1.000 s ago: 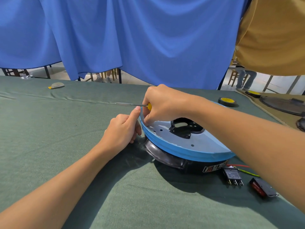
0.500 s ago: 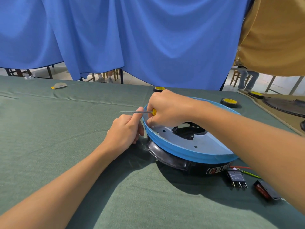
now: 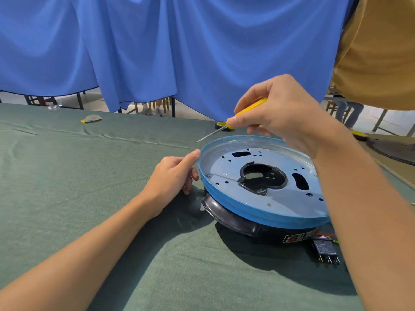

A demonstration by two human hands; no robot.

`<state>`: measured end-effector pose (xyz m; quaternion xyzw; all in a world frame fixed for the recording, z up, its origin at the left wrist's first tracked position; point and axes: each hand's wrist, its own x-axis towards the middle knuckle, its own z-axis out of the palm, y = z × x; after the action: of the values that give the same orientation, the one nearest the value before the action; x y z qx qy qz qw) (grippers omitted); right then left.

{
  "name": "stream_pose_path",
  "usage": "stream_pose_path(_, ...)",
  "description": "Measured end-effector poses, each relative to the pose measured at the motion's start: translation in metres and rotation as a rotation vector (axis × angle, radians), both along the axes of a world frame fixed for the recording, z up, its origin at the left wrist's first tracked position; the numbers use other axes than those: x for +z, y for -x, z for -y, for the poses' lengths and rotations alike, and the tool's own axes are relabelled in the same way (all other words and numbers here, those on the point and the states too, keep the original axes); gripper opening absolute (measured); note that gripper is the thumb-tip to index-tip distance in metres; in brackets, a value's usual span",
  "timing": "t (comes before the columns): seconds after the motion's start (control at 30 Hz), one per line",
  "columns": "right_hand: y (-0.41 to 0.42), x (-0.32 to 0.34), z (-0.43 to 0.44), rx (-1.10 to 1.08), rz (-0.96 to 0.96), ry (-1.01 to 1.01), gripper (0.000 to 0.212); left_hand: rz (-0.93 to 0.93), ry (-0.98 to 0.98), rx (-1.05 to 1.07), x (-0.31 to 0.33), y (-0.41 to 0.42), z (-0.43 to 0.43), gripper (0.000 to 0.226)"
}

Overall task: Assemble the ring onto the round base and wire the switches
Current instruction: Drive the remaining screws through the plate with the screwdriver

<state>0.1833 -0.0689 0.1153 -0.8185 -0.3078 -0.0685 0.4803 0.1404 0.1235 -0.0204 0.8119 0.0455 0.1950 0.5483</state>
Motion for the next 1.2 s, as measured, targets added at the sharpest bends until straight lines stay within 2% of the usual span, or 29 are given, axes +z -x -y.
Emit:
stream_pose_path(0.1,-0.003,-0.004,-0.003,-0.049,0.007,-0.121,0.032,0.024,-0.014,0.015,0.000,0.000,0.000,0.043)
stream_pose_path(0.2,-0.006,-0.009,-0.003,-0.145,0.144,-0.124,0.033,0.076,-0.054,0.026,0.000,0.001,0.003,0.024)
stream_pose_path(0.3,-0.007,-0.013,-0.002,-0.182,0.236,-0.051,0.028,0.096,-0.122,-0.010,0.001,0.004,0.005,0.036)
stream_pose_path(0.4,-0.005,-0.016,-0.003,-0.143,0.260,-0.010,0.028,0.030,-0.147,-0.026,0.004,0.006,0.007,0.044)
stream_pose_path(0.57,-0.002,-0.023,-0.009,-0.091,0.340,0.065,0.026,0.031,-0.136,-0.009,0.003,0.005,0.007,0.043)
stream_pose_path(0.87,-0.003,-0.027,-0.014,-0.030,0.337,0.080,0.025,0.026,-0.107,-0.002,0.001,0.003,0.005,0.041)
stream_pose_path(1.2,-0.003,-0.026,-0.010,-0.017,0.317,0.205,0.024,0.013,-0.126,-0.001,0.000,0.002,0.005,0.043)
